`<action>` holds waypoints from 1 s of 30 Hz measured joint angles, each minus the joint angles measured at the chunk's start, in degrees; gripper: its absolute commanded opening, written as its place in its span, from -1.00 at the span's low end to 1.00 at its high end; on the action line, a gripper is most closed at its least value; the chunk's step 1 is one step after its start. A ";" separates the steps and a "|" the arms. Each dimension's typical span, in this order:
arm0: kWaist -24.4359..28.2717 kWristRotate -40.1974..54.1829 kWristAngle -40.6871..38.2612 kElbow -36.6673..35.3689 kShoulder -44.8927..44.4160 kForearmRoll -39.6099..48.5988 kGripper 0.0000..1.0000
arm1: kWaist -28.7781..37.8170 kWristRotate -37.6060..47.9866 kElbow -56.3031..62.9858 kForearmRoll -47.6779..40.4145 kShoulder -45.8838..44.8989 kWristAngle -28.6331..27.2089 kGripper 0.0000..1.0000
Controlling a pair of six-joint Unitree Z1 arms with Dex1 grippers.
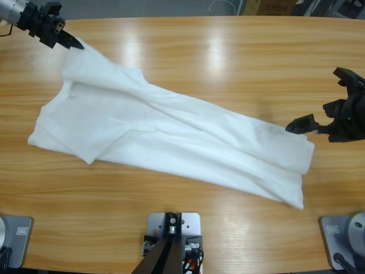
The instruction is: Fold clothes
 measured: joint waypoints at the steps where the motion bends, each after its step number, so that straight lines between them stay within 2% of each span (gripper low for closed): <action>1: 0.00 0.00 0.00 0.00 0.57 0.60 -1.00 | -0.28 0.00 0.00 0.00 -0.03 0.04 0.96; 2: 0.00 0.00 0.00 0.00 1.12 1.23 -0.49 | -0.57 0.00 0.00 0.00 -0.05 0.04 0.96; 3: 0.00 -0.01 0.00 0.07 1.73 1.98 0.14 | -0.83 0.00 0.00 0.00 -0.11 0.04 0.96; 4: 0.00 -0.13 0.17 0.19 2.08 2.73 0.39 | -0.95 0.00 0.00 0.00 -0.17 0.04 0.96; 5: 0.06 -0.30 0.78 0.34 2.27 3.42 0.50 | -1.00 0.00 0.00 0.00 -0.22 0.05 0.96; 14: 5.81 -3.19 8.88 4.82 1.02 5.49 0.51 | -1.07 0.00 0.00 0.00 -1.25 0.83 0.97; 20: 7.02 -2.90 8.76 6.00 -4.91 5.66 0.51 | -1.29 0.00 0.00 -0.16 -2.38 2.46 0.98; 26: -0.83 -2.09 6.21 7.74 -5.82 7.06 0.51 | -3.74 0.00 -0.04 -6.66 -1.91 9.17 0.98; 30: -3.80 -1.13 5.56 8.89 -6.43 8.09 0.51 | -3.87 -2.47 -1.84 -9.41 4.42 12.77 0.96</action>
